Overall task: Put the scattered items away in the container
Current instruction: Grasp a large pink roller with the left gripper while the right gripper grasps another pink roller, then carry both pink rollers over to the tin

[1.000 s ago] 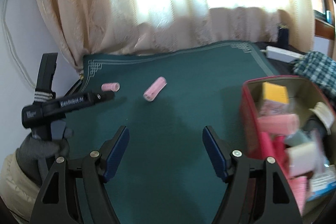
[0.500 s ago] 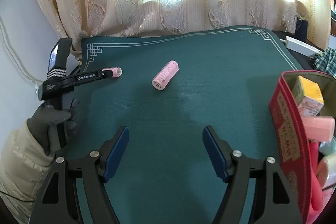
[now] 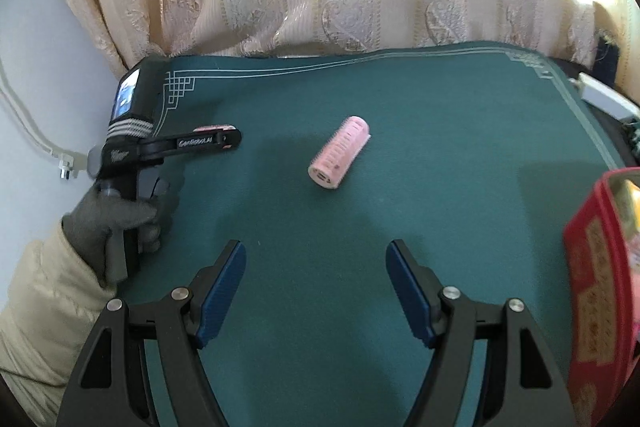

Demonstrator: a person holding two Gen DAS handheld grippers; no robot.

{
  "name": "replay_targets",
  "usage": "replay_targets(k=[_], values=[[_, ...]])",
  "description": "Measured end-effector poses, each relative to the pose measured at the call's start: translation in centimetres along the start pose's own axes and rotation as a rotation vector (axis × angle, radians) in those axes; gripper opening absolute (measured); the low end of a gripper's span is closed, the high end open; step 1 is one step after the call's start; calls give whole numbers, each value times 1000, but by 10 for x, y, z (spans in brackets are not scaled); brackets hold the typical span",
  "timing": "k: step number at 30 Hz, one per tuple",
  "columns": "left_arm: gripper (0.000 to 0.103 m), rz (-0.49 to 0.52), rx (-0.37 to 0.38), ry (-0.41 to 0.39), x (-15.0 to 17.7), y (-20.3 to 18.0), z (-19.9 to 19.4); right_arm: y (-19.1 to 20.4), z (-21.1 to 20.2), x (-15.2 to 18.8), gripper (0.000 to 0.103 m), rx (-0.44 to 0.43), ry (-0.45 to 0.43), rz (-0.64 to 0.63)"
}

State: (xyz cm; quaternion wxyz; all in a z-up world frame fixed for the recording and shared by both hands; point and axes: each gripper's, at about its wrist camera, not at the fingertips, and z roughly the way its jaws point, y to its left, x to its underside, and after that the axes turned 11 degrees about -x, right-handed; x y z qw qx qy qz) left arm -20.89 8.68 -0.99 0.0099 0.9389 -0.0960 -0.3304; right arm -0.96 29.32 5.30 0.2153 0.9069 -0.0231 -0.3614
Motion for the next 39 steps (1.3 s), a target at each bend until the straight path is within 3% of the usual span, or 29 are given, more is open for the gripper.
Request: replay_targets(k=[7,14,15,16,18,20,22,32,39], values=[[73,-39,25,-30,12,9,-4,-6,29,-28,76,17,6,25],[73,-51,33,-27,16,10,-2,-26,71,-58,75,106,27,43],[73,-53,35,-25,16,11,-2,-28,77,-62,70,116,34,40],[73,-55,36,-24,17,11,-2,-31,81,-64,57,124,43,35],[73,-55,36,-23,17,11,-3,-33,90,-69,44,152,51,8],[73,-53,35,-25,18,10,-4,-31,92,-69,39,175,54,-29],[73,-53,32,-26,18,10,-4,-29,90,-66,28,176,56,-43],[73,-64,-2,-34,28,8,-14,-24,34,-37,27,91,-9,-14],[73,11,56,-33,60,-32,-50,-15,-27,-5,27,83,-77,-8]])
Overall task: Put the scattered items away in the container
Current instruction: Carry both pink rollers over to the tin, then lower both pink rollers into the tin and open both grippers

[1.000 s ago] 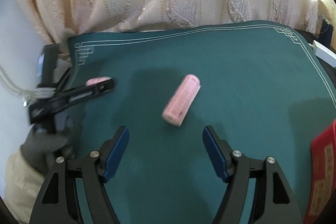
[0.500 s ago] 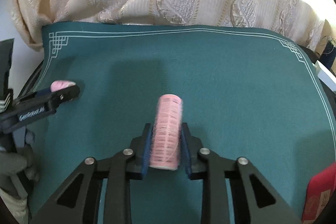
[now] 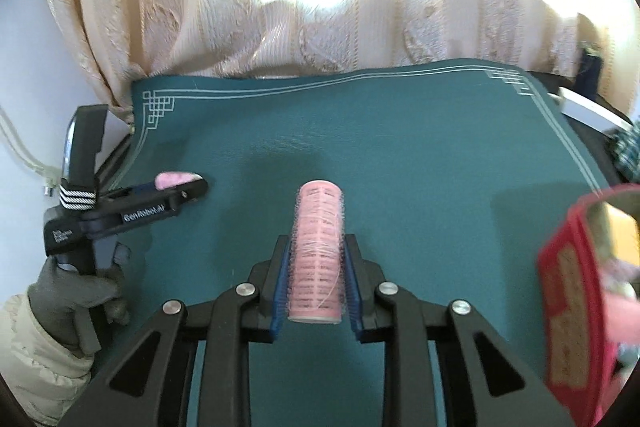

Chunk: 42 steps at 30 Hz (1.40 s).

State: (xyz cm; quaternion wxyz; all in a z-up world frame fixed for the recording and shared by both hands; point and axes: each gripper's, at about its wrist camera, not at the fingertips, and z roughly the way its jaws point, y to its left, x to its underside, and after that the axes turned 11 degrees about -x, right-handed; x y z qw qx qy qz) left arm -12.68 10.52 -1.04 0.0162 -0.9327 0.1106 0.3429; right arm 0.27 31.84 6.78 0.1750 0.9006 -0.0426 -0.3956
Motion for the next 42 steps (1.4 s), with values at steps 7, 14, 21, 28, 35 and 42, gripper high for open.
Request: replay_targets(k=[7,14,21,28,35,42], values=[[73,73,115,-53,9,-61,-60,-24,-85,26,27,53,-111,52],[73,172,236,-102,8,-136,-119,-84,-168,57,27,197,-202,148],[73,267,348,-110,17,-219,-158,-143,-219,89,27,280,-256,268],[73,346,403,-109,27,-284,-175,-160,-235,94,27,257,-274,272],[73,402,434,-95,32,-325,-176,-163,-228,95,27,239,-282,269],[73,439,473,-76,37,-348,-172,-173,-230,100,29,255,-271,280]])
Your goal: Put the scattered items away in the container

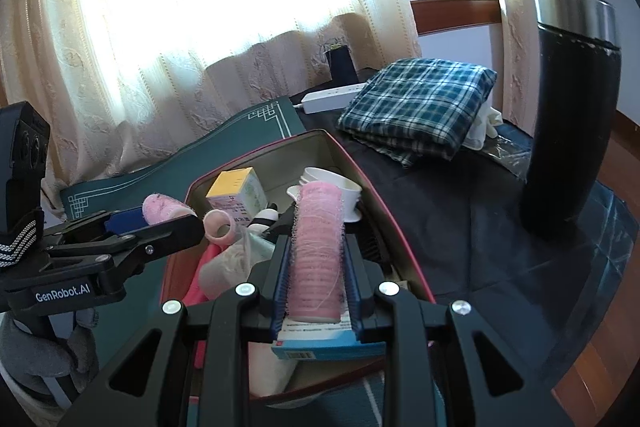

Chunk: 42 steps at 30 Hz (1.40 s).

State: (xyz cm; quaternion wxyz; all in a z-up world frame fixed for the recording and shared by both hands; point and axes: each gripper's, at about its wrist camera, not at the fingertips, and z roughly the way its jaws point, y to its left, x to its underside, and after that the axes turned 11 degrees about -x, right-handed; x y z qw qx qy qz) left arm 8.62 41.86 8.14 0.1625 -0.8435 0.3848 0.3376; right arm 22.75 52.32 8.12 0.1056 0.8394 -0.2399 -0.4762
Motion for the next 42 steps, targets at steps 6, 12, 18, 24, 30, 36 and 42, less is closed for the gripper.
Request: replay_targets(k=[6,12,18,24,30,36,42], values=[[80,-29,27,11,1,2,1,-4,-5,-1,70,-9,-17,20],[80,-77,28,7,3,16,-8,0,-16,-2,74,-2,-42,8],[80,-145,14,-39,10,35,-33,-5,-29,2,79,11,-50,31],[103,-128,-49,-181,27,27,-77,1,-41,9,82,-18,-13,9],[103,-180,-159,-210,45,16,-100,18,-63,24,85,5,13,-69],[103,-273,-182,-223,57,17,-115,35,-86,46,85,44,40,-150],[103,-272,-255,-265,68,11,-134,41,-98,58,86,64,37,-160]])
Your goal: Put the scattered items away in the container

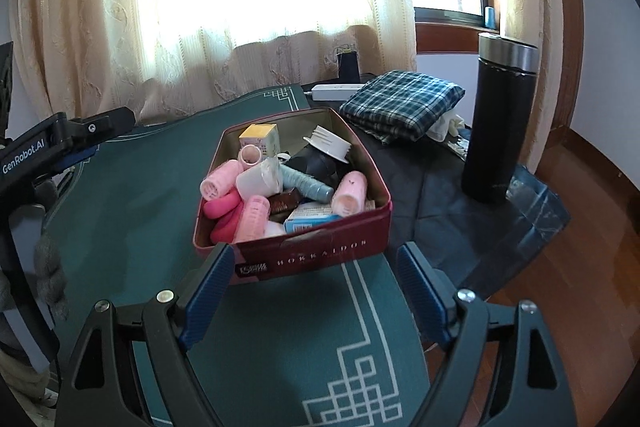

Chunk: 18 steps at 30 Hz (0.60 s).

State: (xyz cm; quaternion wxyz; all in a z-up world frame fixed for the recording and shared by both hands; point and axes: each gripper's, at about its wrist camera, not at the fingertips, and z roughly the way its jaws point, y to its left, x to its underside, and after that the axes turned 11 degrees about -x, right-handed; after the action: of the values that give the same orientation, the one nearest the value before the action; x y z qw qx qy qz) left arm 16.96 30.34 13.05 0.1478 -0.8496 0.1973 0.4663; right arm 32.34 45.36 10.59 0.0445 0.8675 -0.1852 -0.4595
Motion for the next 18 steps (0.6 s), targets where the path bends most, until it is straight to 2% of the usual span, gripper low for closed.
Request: replay_targets(k=[4,8,12,18], values=[[103,70,-18,-20,8,-10,-11,5,-6,3,86,3,-3,-2],[103,165,-74,-78,23,-28,-22,9,-9,6,86,2,-5,-6],[103,199,-16,-48,29,-37,-24,8,-8,10,86,5,5,10],[103,225,3,-30,33,-47,-23,6,-9,13,86,3,12,10]])
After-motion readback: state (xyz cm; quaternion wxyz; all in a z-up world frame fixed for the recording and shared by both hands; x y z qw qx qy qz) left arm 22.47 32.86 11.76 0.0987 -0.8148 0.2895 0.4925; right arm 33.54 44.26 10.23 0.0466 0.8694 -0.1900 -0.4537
